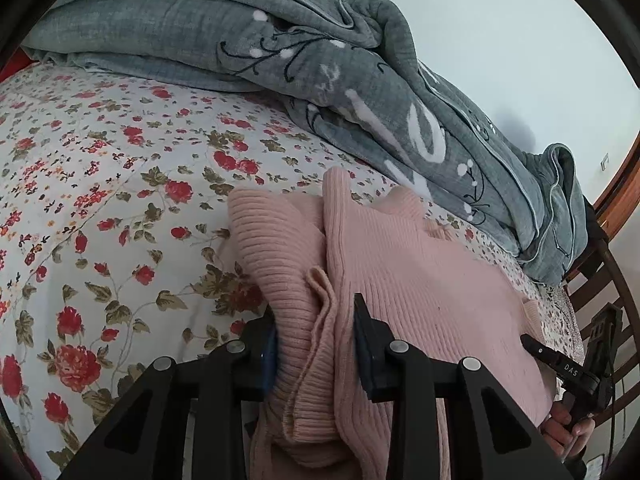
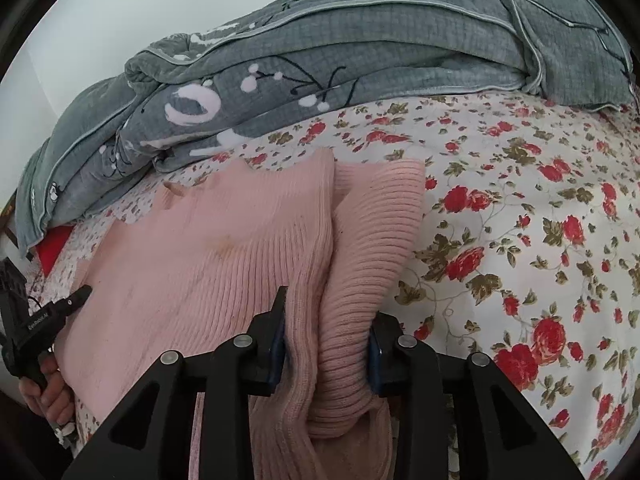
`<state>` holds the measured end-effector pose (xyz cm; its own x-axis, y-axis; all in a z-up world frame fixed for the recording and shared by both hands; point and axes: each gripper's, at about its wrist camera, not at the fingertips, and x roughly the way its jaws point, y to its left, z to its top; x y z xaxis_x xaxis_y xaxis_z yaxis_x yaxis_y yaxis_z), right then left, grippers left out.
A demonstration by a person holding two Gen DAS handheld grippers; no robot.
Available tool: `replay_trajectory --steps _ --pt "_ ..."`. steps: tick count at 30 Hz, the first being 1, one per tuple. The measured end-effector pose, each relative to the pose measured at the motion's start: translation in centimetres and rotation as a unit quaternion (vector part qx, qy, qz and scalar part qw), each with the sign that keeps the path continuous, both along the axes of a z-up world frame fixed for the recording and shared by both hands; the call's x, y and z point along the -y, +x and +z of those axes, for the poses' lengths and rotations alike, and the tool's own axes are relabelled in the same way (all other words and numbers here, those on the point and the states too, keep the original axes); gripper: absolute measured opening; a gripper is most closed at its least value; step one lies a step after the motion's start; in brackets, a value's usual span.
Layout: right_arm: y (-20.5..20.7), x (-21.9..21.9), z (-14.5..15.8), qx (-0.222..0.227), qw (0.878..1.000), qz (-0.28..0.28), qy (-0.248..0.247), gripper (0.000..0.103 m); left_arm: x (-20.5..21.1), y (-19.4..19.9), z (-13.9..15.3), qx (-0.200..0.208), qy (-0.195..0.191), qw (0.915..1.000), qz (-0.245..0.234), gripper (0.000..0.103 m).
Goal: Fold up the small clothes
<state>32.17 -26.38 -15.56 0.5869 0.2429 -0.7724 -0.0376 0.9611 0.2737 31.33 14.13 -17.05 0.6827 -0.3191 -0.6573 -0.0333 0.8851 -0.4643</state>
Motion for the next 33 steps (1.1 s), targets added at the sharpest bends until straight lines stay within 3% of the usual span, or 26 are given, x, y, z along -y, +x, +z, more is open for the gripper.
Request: replay_trajectory --steps 3,9,13,20,26,33 --pt "-0.3 0.0 0.0 0.011 1.000 -0.009 0.003 0.034 0.1 0.0 0.0 0.002 0.005 1.0000 0.003 0.031" --pt "-0.6 -0.5 0.3 0.022 1.000 -0.015 -0.016 0.034 1.5 -0.2 0.4 0.011 0.066 0.9978 0.006 0.032" --pt "-0.5 -1.3 0.5 0.026 0.998 -0.019 -0.049 0.033 1.0 -0.2 0.3 0.008 0.049 0.9988 0.006 0.032" --pt "-0.4 -1.1 0.6 0.028 0.998 -0.025 -0.046 0.029 1.1 -0.1 0.1 0.004 0.047 0.9989 0.005 0.033" --pt "0.0 -2.4 0.6 0.020 0.995 -0.022 -0.093 0.032 0.7 -0.1 0.1 0.003 0.034 0.9994 0.004 0.033" --pt "0.0 -0.4 0.1 0.010 0.999 -0.037 -0.027 0.038 0.3 0.0 -0.2 0.001 0.017 0.9999 0.004 0.035"
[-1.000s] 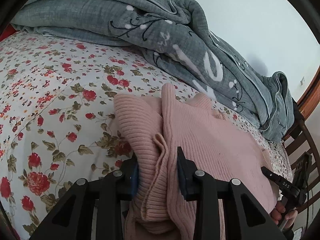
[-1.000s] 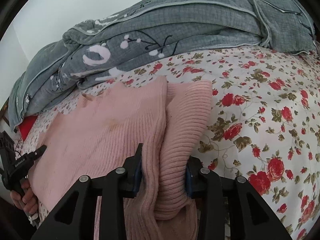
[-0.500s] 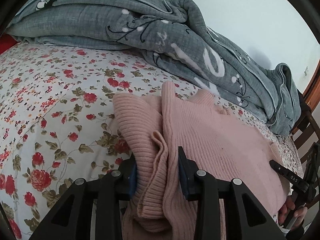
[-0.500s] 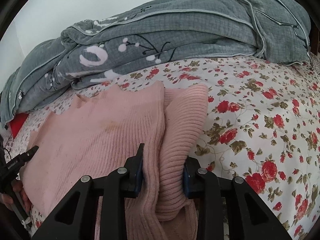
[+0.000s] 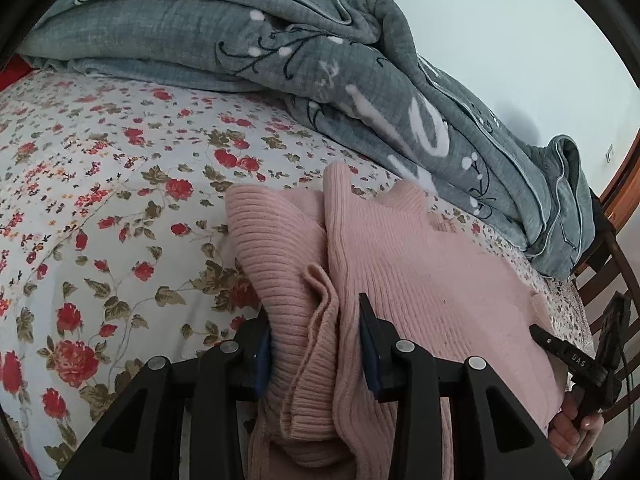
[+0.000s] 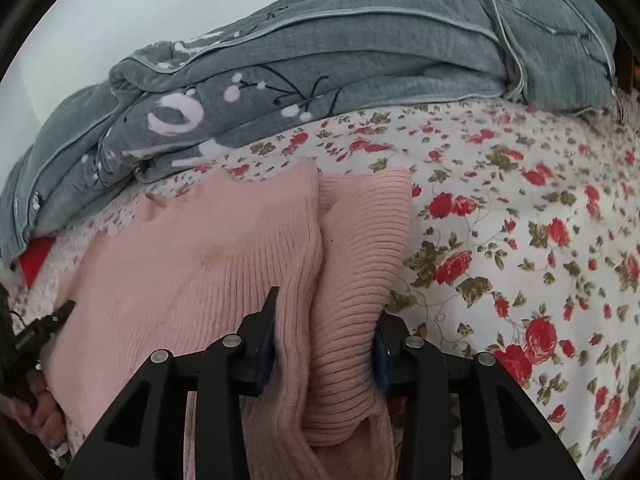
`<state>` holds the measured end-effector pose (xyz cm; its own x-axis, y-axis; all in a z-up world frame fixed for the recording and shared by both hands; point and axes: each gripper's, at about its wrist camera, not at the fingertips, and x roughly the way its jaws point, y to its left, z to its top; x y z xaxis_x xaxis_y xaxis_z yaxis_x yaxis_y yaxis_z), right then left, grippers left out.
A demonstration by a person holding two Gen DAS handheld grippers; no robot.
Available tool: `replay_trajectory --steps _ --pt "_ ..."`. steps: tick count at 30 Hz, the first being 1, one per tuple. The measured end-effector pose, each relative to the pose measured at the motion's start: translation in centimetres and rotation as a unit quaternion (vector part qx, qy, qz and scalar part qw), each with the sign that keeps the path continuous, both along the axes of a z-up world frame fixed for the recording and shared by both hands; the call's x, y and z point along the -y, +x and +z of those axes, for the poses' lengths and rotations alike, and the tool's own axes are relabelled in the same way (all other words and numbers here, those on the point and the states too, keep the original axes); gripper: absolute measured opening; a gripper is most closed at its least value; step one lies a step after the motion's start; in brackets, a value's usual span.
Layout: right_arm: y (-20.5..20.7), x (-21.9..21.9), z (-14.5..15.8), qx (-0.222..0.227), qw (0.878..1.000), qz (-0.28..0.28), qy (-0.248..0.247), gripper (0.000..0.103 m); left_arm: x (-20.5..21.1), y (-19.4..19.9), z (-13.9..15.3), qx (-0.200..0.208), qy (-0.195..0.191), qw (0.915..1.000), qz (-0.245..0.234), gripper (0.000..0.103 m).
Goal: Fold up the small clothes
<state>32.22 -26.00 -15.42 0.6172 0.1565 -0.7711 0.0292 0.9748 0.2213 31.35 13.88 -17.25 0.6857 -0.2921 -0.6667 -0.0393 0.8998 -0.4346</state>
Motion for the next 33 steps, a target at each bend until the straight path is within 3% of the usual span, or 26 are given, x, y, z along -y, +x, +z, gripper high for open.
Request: replay_trajectory --steps 5,10,14,18,23,28,33 --pt "0.2 -0.8 0.0 -0.005 1.000 0.007 -0.022 0.042 -0.1 0.1 -0.2 -0.007 -0.011 0.9999 -0.002 0.036" --pt "0.4 -0.5 -0.2 -0.011 1.000 0.013 -0.002 0.049 -0.1 0.3 -0.3 -0.010 -0.014 0.9999 -0.002 0.037" --pt "0.5 -0.6 -0.2 -0.011 1.000 0.014 -0.004 0.050 -0.1 0.3 -0.2 -0.008 -0.004 1.0000 0.000 0.038" --pt "0.3 -0.7 -0.1 -0.006 1.000 0.013 -0.009 0.049 -0.2 0.1 0.0 -0.002 -0.009 1.0000 -0.002 0.031" --pt "-0.1 -1.0 0.2 0.007 1.000 0.012 -0.021 0.036 -0.5 0.0 -0.2 -0.002 -0.026 0.9996 -0.003 0.030" --pt "0.1 -0.7 0.1 0.000 1.000 0.011 -0.010 0.045 -0.6 0.1 -0.5 -0.011 -0.040 0.9991 -0.001 0.035" --pt "0.3 -1.0 0.0 -0.004 1.000 0.012 -0.015 0.046 -0.2 0.1 -0.5 -0.011 -0.028 0.9995 0.004 0.035"
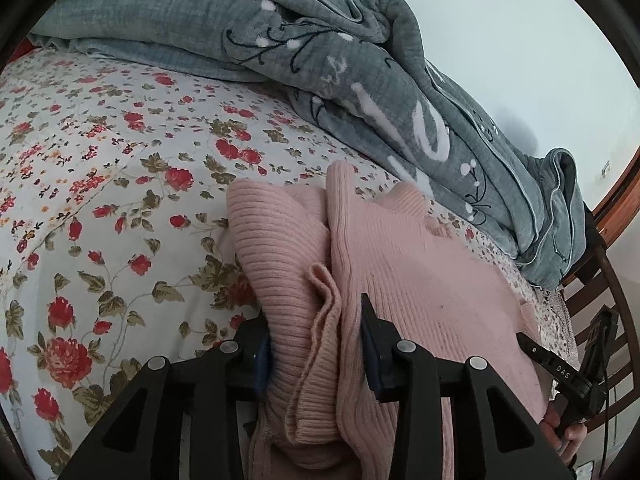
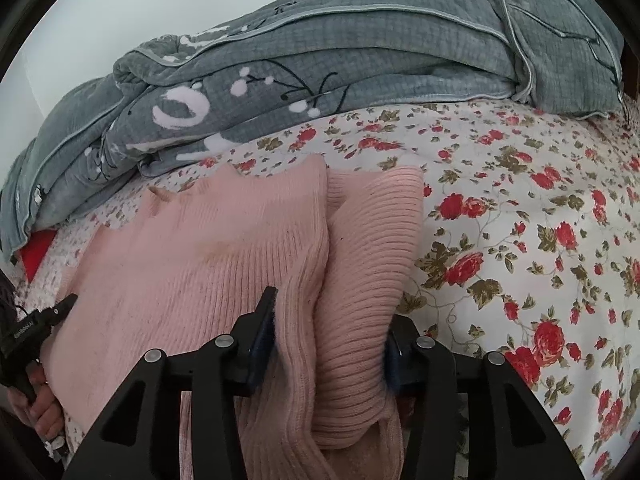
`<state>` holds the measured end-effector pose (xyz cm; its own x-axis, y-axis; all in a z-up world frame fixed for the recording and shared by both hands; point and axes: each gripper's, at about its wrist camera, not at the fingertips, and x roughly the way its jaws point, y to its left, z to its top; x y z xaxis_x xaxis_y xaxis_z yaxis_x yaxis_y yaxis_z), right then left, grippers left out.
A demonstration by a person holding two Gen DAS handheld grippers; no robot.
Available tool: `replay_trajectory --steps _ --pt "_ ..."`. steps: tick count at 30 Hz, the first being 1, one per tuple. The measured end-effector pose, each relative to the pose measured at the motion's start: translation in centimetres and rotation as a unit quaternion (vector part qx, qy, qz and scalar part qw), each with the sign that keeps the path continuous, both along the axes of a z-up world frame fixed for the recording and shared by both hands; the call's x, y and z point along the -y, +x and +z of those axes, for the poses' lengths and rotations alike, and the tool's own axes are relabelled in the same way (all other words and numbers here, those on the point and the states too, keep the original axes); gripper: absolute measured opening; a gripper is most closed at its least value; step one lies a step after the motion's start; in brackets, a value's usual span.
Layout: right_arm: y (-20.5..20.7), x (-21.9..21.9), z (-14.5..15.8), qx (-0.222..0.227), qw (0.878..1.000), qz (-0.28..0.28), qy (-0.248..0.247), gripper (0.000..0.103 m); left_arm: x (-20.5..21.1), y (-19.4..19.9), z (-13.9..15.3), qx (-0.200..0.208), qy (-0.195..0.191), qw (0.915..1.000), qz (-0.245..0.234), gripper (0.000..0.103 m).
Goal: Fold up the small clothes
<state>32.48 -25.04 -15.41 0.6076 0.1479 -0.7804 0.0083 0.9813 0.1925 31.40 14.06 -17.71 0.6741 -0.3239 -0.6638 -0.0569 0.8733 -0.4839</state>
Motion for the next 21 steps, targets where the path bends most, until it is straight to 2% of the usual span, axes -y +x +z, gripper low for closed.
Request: replay_trajectory --steps 2,5,7,11,13,16,21 --pt "0.0 -0.2 0.0 0.001 1.000 0.000 -0.006 0.042 0.2 -0.1 0.1 0.007 0.005 1.0000 0.000 0.029" --pt "-0.2 -0.1 0.2 0.009 1.000 0.003 -0.001 0.027 0.3 -0.4 0.4 0.016 0.009 0.9998 0.001 0.025" --pt "-0.3 0.0 0.5 0.017 1.000 0.003 -0.001 0.024 0.1 -0.5 0.8 0.017 0.000 0.9999 0.000 0.024" --pt "-0.5 0.5 1.2 0.023 1.000 0.002 0.014 0.022 -0.8 -0.4 0.9 0.008 -0.045 0.9989 0.007 0.023" --pt "-0.7 0.9 1.6 0.025 0.999 0.002 0.032 0.021 -1.0 -0.6 1.0 0.009 -0.055 0.9984 0.009 0.023" --pt "-1.2 1.3 2.3 0.029 0.998 0.000 0.053 0.021 -0.6 -1.3 1.5 0.015 -0.049 0.9987 0.008 0.023" --pt "-2.5 1.3 3.4 0.037 0.998 -0.002 0.053 0.021 0.2 -2.1 2.3 0.014 -0.026 0.9995 -0.004 0.023"
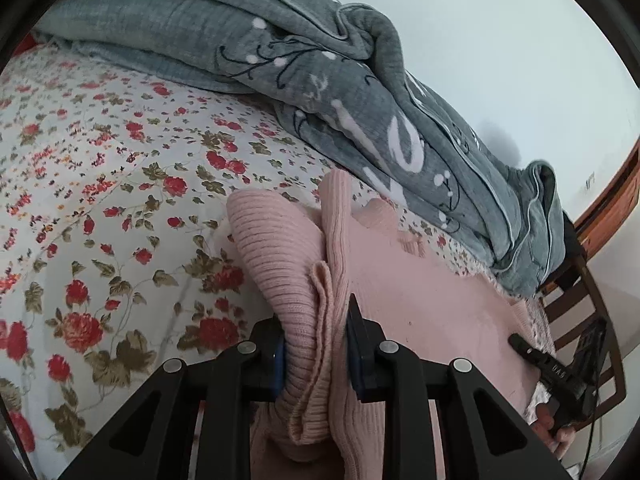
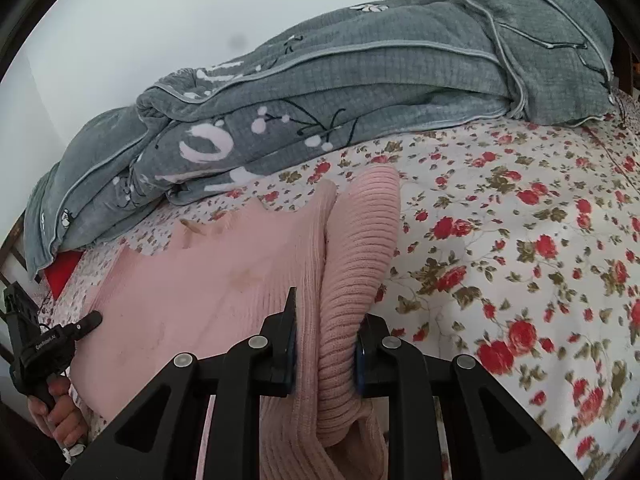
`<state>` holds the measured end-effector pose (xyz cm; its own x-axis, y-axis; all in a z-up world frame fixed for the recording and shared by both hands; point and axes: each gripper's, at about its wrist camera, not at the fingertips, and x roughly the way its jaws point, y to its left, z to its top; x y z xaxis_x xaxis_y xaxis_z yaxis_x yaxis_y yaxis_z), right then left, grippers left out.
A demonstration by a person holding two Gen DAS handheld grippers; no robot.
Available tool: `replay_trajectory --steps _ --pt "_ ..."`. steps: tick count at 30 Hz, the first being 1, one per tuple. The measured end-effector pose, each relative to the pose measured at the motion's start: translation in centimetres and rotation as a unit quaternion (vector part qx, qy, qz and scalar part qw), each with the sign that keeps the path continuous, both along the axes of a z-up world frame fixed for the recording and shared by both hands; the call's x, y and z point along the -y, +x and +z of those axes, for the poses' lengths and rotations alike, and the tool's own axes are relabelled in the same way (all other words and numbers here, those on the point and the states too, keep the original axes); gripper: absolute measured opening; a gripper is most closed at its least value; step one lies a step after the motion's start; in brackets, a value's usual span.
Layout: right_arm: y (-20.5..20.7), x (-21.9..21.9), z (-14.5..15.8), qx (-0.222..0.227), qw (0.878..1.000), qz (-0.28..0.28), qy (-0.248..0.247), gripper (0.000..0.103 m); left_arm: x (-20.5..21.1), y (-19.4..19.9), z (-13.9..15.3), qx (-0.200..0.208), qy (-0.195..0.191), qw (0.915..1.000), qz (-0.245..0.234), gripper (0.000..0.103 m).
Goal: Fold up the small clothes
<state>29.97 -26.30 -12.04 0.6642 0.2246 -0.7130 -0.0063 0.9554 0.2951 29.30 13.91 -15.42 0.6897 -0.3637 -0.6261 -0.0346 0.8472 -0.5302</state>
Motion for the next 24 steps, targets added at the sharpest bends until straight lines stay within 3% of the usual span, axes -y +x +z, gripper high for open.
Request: replay_trajectory --steps 6,13,21,24 --pt "-1.2 -0.3 1.2 0.009 1.000 -0.005 0.000 0.021 1.0 -1.0 0.9 0.005 0.040 0.9991 -0.013 0.023" --pt "-4.4 0.3 0.9 -0.005 1.000 -0.016 -0.011 0.021 0.7 -4.6 0.7 -0.001 0.003 0.9997 -0.025 0.023" --pt "-10.9 1.1 2.8 -0.003 0.999 -0.001 -0.034 0.021 1.0 -10.9 0.8 -0.005 -0.003 0.9991 -0.042 0.024" --pt "-12.7 1.0 2.4 0.003 0.999 0.005 -0.052 0.021 1.2 -12.1 0.1 0.005 0.013 0.9994 -0.031 0.027"
